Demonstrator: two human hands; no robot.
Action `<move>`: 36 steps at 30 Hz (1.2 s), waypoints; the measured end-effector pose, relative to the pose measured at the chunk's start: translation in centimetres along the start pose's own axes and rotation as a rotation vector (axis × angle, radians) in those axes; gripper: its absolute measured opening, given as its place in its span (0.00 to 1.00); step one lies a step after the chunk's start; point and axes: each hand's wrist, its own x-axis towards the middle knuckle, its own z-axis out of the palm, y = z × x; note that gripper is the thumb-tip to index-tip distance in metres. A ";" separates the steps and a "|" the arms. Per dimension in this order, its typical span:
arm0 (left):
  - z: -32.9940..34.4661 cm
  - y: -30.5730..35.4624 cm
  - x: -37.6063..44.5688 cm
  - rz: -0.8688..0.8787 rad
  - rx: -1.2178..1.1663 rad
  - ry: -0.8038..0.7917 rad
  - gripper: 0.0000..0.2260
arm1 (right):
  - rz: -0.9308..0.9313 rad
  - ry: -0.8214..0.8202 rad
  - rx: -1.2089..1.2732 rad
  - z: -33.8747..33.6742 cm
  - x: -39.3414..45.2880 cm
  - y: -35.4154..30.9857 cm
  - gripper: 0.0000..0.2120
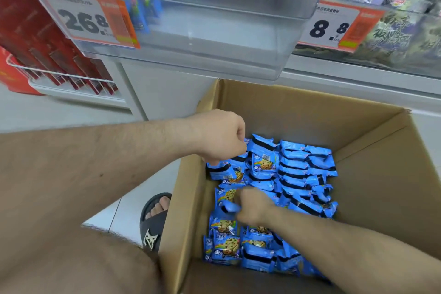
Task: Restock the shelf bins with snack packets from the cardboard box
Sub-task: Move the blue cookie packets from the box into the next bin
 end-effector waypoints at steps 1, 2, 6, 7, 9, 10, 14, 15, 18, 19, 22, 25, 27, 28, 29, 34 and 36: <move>0.0 0.1 0.0 -0.054 -0.075 -0.054 0.09 | -0.026 0.151 0.089 -1.5 -0.7 0.2 0.08; -0.1 0.2 0.1 -0.108 -0.139 -0.104 0.12 | -0.078 0.335 0.186 -3.1 -1.6 0.3 0.09; -0.6 0.6 -0.1 -0.254 -0.436 -0.186 0.23 | -0.360 1.011 0.423 -8.3 -5.6 -1.0 0.08; -0.6 0.7 -0.1 -0.263 -0.526 -0.193 0.23 | -0.412 1.112 0.429 -9.2 -6.1 -1.7 0.08; -0.5 0.8 0.2 -0.248 -0.692 -0.140 0.15 | -0.501 1.228 0.428 -10.3 -6.6 -3.2 0.10; -0.4 0.7 0.3 -0.237 -0.754 -0.080 0.07 | -0.545 1.237 0.434 -10.3 -6.5 -3.6 0.11; -0.6 -0.8 0.5 -0.193 -0.691 0.109 0.11 | -0.464 0.952 0.513 -7.8 -4.1 -1.9 0.21; -0.6 -1.0 0.4 -0.170 -0.657 0.123 0.10 | -0.347 0.814 0.455 -7.0 -3.2 -0.8 0.20; -0.6 -1.6 0.4 -0.104 -0.639 0.112 0.11 | -0.047 0.354 0.088 -4.2 -0.1 1.6 0.23; -0.6 -1.6 0.4 -0.093 -0.636 0.112 0.11 | 0.026 0.260 0.057 -3.5 0.7 1.9 0.25; -0.8 -1.8 0.5 -0.086 -0.644 0.092 0.11 | 0.209 0.134 0.254 -1.3 2.9 1.6 0.29; -0.9 -2.0 0.6 -0.071 -0.660 0.064 0.12 | 0.300 0.138 0.354 0.8 4.9 0.4 0.29; -0.9 -2.1 0.5 -0.064 -0.666 0.059 0.12 | 0.347 0.237 0.311 1.4 5.6 -0.2 0.22; -0.9 -2.2 0.4 -0.059 -0.667 0.057 0.13 | 0.345 0.276 0.279 1.5 5.8 -0.4 0.17; -0.9 -2.3 0.4 -0.053 -0.670 0.056 0.13 | 0.325 0.301 0.260 1.4 5.7 -0.5 0.14; -1.2 -2.2 0.3 -0.046 -0.705 0.063 0.12 | 0.220 0.309 0.287 -1.0 2.5 1.8 0.04; -1.5 -2.1 0.2 -0.054 -0.726 0.070 0.08 | 0.188 0.408 0.305 -2.1 0.2 3.4 0.05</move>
